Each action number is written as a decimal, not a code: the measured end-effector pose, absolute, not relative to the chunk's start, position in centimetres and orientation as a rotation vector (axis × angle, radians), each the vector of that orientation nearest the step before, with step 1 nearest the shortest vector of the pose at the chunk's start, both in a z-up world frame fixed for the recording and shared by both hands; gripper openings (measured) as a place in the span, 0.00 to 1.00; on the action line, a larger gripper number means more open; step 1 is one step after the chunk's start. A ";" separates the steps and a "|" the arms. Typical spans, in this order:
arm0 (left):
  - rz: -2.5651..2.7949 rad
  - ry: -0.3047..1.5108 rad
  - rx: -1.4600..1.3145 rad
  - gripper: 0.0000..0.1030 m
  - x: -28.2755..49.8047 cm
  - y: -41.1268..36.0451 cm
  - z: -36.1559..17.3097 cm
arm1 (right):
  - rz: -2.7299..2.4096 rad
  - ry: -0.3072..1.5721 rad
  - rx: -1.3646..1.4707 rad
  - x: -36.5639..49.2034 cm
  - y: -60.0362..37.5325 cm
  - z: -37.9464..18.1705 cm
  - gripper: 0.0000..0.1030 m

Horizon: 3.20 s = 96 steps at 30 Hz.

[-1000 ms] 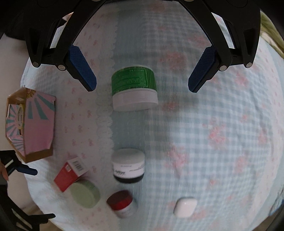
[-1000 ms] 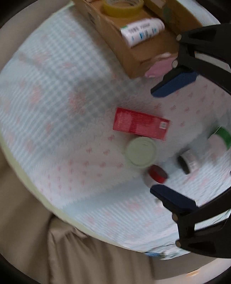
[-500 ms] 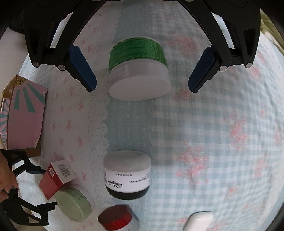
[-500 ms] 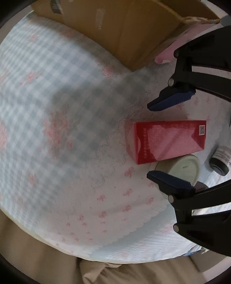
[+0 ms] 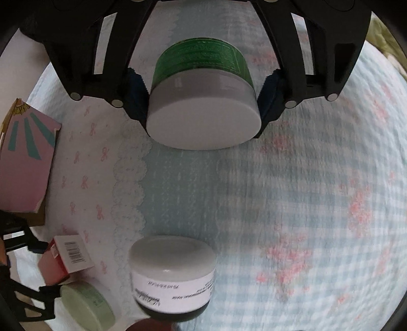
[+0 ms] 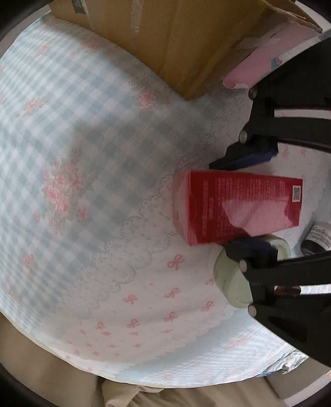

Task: Organize rigid objects
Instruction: 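Grasp the green-labelled jar with left tool while right tool grasps the red box, then carry jar and red box into the cardboard box and release both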

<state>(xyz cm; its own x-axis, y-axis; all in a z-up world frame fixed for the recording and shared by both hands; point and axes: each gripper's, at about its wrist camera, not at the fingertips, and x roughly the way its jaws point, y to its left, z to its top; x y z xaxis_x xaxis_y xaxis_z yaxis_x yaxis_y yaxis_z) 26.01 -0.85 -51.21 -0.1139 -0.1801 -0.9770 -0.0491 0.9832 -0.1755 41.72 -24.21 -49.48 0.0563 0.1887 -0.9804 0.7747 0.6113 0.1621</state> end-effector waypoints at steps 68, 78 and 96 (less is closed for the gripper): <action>-0.449 1.338 0.102 0.66 26.1 -31.4 -31.0 | -0.210 1.349 0.473 20.7 -50.7 -29.6 0.37; -0.454 1.423 0.222 0.66 27.6 -37.0 -37.4 | -0.149 1.419 0.504 21.5 -52.6 -34.7 0.37; -0.455 1.354 0.277 1.00 27.2 -35.6 -35.4 | -0.182 1.405 0.506 22.1 -53.3 -35.4 1.00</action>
<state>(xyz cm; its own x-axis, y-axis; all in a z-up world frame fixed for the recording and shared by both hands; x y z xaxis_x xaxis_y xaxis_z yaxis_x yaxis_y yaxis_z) 27.22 -35.55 -35.40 0.1478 -0.1537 -0.9770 0.4671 0.8816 -0.0680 22.12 -53.30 -35.43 0.1722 0.1723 -0.9699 0.4143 0.8806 0.2301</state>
